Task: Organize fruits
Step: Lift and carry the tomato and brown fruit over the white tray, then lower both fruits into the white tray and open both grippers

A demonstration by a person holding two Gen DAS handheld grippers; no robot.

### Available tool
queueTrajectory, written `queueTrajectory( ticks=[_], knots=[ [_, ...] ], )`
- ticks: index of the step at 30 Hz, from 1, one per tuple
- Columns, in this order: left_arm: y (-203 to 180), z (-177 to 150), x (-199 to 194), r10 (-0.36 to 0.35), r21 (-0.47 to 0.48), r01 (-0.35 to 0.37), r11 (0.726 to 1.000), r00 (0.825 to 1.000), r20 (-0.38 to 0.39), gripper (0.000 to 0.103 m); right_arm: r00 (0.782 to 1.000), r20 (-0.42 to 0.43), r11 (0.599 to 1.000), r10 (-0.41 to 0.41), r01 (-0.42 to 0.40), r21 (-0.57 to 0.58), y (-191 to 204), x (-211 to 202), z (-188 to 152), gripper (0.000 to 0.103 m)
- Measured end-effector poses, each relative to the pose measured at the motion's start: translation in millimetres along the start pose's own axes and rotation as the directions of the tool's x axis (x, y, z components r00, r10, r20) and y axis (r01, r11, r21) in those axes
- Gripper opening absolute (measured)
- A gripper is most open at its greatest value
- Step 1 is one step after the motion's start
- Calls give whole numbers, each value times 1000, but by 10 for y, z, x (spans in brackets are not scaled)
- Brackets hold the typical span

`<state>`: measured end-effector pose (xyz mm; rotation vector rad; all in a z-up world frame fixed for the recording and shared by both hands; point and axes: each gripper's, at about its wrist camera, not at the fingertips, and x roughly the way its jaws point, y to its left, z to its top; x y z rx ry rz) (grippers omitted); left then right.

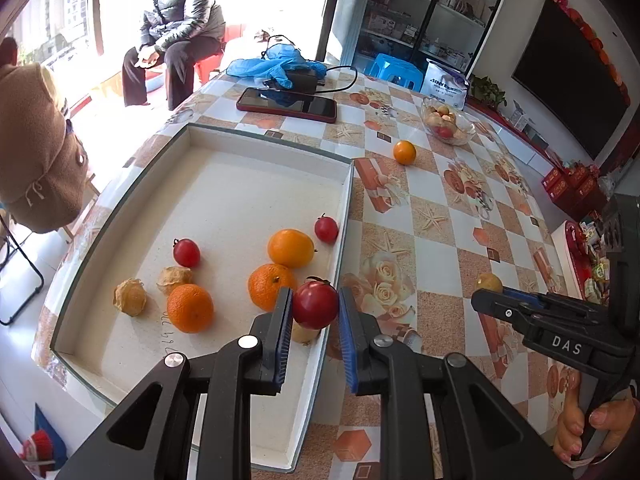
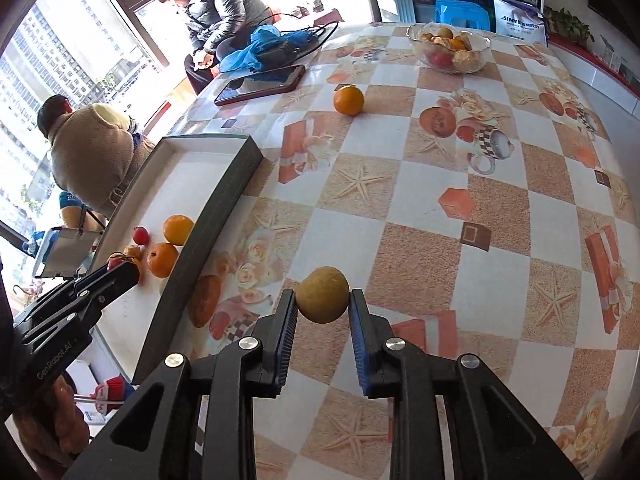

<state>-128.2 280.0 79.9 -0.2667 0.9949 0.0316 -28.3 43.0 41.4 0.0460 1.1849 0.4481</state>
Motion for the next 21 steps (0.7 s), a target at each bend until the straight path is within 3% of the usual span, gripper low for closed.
queueTrajectory(
  ticks=[3, 10, 14, 17, 21],
  knots=[
    [186, -88, -31, 9, -38, -9, 999, 1000, -7, 24, 999, -22, 998, 44, -45, -38, 246, 18, -86, 28],
    [402, -18, -316, 9, -79, -5, 997, 999, 52, 24, 999, 6, 988, 49, -48, -149, 714, -102, -26, 28],
    [499, 136, -542, 54, -74, -46, 996, 993, 106, 24, 998, 22, 981, 53, -49, -188, 927, -142, 123, 28],
    [626, 226, -567, 90, -91, -81, 992, 991, 95, 24, 998, 33, 972, 46, -37, -233, 1121, -122, 228, 28],
    [764, 294, -499, 146, -101, -138, 985, 986, 76, 24, 993, -2, 970, 122, -120, -211, 1289, -119, 507, 28]
  ],
)
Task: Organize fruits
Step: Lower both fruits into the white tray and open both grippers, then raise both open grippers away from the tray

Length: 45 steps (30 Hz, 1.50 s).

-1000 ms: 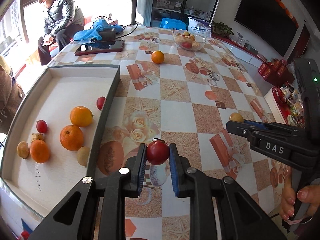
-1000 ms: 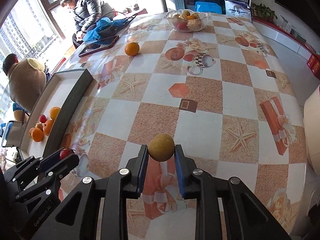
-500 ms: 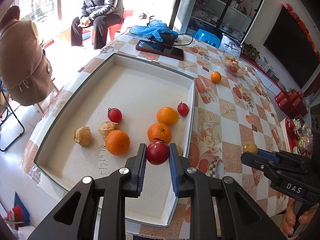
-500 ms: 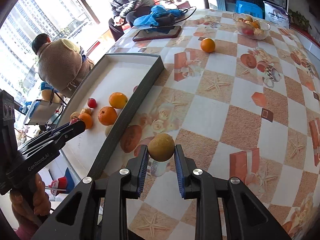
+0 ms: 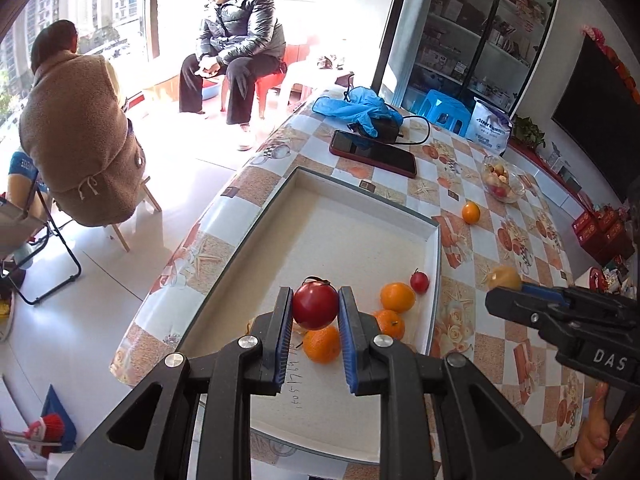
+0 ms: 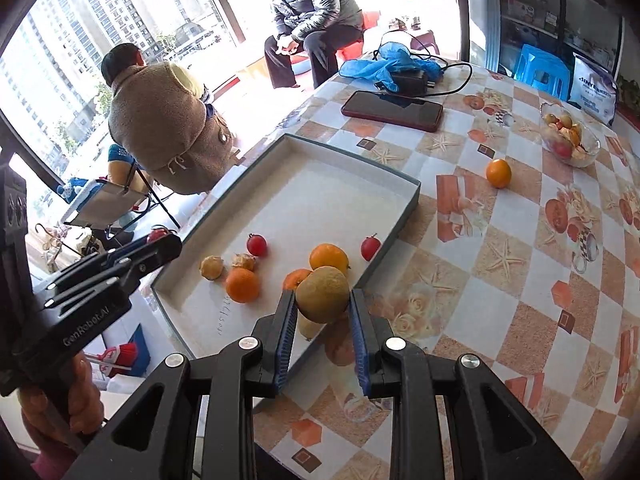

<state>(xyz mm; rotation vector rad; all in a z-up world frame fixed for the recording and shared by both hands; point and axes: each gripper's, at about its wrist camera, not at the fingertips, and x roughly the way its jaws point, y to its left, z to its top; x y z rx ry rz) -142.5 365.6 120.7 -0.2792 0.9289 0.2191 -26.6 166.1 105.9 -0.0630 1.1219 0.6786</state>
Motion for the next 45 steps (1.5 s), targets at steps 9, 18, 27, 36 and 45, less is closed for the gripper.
queueTrajectory(
  ticks=[9, 18, 27, 36, 45],
  knots=[
    [-169, -283, 703, 60, 43, -54, 998, 988, -141, 24, 992, -124, 1000, -29, 28, -13, 63, 649, 128, 28],
    [-254, -247, 765, 120, 77, -113, 991, 988, -101, 80, 984, -174, 999, -35, 30, -34, -23, 1019, 135, 28],
    [-253, -332, 783, 143, 76, -134, 988, 982, -122, 103, 991, -96, 994, -88, 81, -78, 17, 790, 121, 93],
    [-283, -429, 744, 91, 49, -84, 995, 982, -164, 103, 981, -114, 986, -157, 150, -66, -67, 674, -51, 103],
    [-375, -580, 646, 224, 129, -208, 970, 966, -130, 103, 962, -170, 977, -212, 205, -60, -234, 665, -336, 103]
  ],
)
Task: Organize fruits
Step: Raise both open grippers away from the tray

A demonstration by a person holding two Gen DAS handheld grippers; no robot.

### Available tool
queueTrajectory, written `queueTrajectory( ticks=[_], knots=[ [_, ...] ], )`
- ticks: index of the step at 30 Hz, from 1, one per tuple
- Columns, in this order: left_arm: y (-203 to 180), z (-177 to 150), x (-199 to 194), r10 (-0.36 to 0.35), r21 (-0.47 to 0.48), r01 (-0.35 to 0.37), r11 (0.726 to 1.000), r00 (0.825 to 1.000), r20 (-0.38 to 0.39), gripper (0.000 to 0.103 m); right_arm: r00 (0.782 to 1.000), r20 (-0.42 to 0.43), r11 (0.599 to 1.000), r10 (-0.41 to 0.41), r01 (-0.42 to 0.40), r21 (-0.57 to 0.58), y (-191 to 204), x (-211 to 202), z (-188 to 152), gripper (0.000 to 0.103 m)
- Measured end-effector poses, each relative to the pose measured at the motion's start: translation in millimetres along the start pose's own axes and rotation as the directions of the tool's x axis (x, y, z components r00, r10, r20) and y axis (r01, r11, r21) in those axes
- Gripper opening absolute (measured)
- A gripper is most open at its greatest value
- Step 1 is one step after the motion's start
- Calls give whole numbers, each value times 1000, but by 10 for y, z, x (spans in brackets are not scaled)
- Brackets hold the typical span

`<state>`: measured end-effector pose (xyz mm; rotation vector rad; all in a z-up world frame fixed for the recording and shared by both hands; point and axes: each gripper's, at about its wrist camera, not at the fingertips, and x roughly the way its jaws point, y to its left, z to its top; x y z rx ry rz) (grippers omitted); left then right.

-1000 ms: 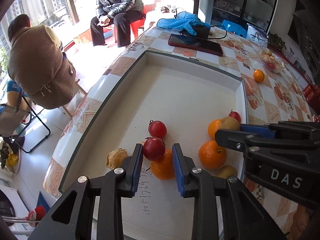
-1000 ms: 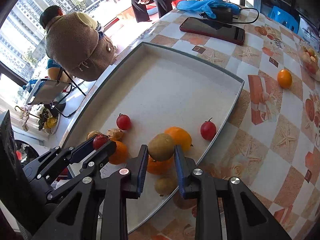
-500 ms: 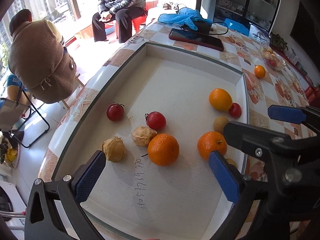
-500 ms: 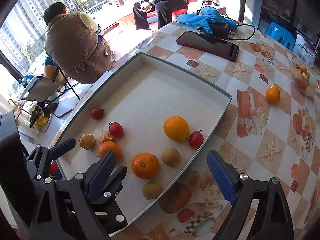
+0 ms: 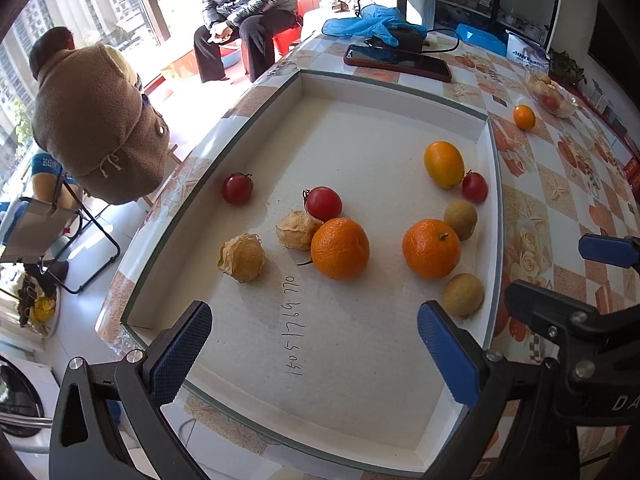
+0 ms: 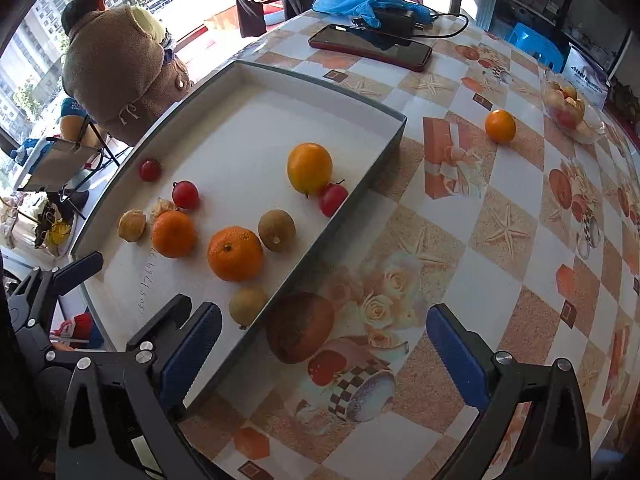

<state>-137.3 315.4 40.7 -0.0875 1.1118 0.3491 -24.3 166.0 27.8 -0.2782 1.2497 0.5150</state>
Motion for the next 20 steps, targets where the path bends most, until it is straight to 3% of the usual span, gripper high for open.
queueTrajectory(
  ticks=[7, 20],
  knots=[
    [-28, -96, 4, 7, 12, -7, 1000, 1000, -7, 103, 998, 24, 998, -51, 52, -41, 23, -46, -109, 103],
    [-39, -137, -23, -9, 18, 9, 1000, 1000, 14, 103, 998, 41, 997, -50, 52, -57, 45, -86, -159, 103]
  ],
)
